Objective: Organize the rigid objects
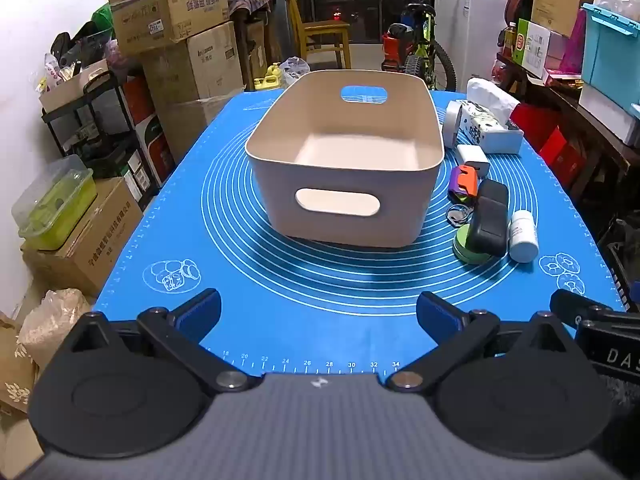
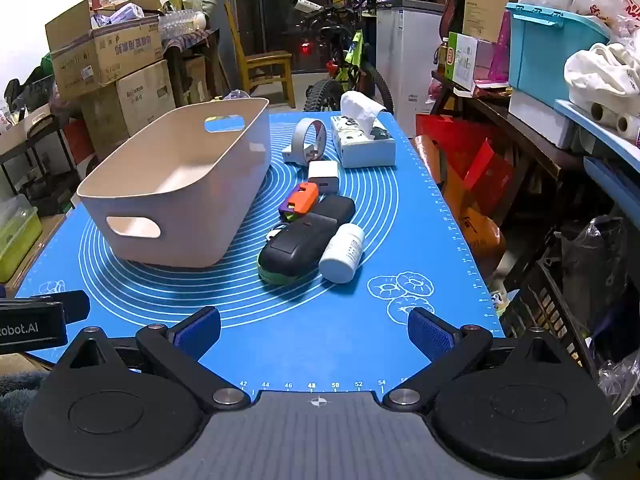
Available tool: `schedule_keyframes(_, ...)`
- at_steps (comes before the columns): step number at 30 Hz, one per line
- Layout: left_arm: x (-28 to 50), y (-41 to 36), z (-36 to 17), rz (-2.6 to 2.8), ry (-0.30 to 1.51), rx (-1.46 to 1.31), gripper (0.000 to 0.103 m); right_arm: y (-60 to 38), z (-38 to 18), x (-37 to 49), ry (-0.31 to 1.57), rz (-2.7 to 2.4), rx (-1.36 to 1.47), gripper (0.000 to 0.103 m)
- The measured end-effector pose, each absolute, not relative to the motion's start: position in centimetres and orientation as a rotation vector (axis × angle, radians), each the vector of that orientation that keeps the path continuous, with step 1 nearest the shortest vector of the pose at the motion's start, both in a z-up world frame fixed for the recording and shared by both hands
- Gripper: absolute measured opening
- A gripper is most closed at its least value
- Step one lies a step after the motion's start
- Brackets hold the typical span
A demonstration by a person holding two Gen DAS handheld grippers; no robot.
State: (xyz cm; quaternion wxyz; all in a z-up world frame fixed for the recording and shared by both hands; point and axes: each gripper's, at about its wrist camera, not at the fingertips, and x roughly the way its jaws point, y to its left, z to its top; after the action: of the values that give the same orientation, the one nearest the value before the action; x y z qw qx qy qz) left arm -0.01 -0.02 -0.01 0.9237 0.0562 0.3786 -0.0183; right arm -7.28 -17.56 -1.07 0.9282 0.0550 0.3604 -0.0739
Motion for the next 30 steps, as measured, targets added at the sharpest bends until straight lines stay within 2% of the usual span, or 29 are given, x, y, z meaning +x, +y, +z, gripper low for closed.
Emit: schedule_keyframes(30,0.0,0.0,-0.4,-0.016,0.786,0.132,0.102,-17.7,-1.4,-6.9,0.755,-0.147,0.140,0.100)
